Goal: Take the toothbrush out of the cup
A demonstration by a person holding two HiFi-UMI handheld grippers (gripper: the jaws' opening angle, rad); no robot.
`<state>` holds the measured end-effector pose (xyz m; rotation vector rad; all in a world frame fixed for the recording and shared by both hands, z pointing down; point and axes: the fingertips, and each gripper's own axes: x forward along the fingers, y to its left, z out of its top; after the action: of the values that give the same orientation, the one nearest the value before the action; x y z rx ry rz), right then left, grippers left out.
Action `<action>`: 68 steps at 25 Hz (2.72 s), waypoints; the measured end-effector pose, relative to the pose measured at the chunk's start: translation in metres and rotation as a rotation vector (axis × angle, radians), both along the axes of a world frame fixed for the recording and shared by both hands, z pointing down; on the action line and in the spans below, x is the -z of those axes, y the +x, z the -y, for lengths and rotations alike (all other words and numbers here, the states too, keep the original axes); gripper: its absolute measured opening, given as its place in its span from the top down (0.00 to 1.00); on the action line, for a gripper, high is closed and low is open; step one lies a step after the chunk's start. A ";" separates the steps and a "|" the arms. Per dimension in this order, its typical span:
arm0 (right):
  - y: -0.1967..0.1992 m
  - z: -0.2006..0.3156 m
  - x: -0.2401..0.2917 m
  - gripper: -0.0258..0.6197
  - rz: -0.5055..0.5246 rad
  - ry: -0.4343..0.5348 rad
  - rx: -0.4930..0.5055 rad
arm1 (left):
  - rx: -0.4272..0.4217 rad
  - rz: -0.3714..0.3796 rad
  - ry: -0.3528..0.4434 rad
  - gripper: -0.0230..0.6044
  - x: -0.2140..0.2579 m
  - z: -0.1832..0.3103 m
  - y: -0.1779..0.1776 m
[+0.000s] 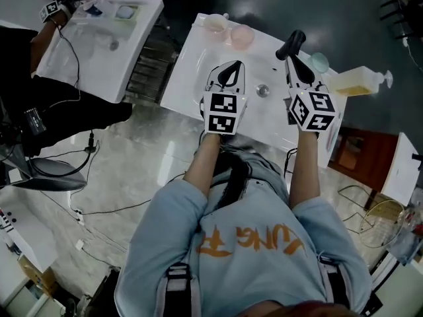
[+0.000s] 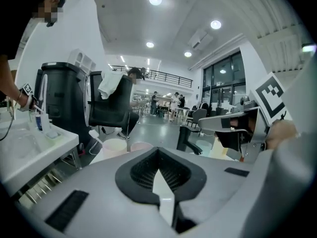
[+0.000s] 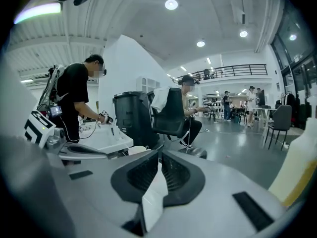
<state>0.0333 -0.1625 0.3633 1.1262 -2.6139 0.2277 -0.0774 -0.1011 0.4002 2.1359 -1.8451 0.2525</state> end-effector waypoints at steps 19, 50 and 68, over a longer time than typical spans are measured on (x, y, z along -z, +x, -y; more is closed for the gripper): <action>-0.168 0.022 -0.017 0.90 -0.040 -0.032 0.195 | 0.141 -0.047 -0.015 0.95 -0.018 0.024 -0.143; -0.282 0.021 -0.087 0.89 -0.456 0.126 0.421 | 0.186 -0.130 -0.093 0.95 -0.064 0.042 -0.216; -0.282 0.022 -0.085 0.89 -0.537 0.204 0.438 | 0.186 -0.119 -0.073 0.95 -0.056 0.040 -0.212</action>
<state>-0.2486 -0.1842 0.4484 0.5339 -2.3357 -0.3878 -0.2895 -0.1410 0.4564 1.8745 -1.9187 0.1441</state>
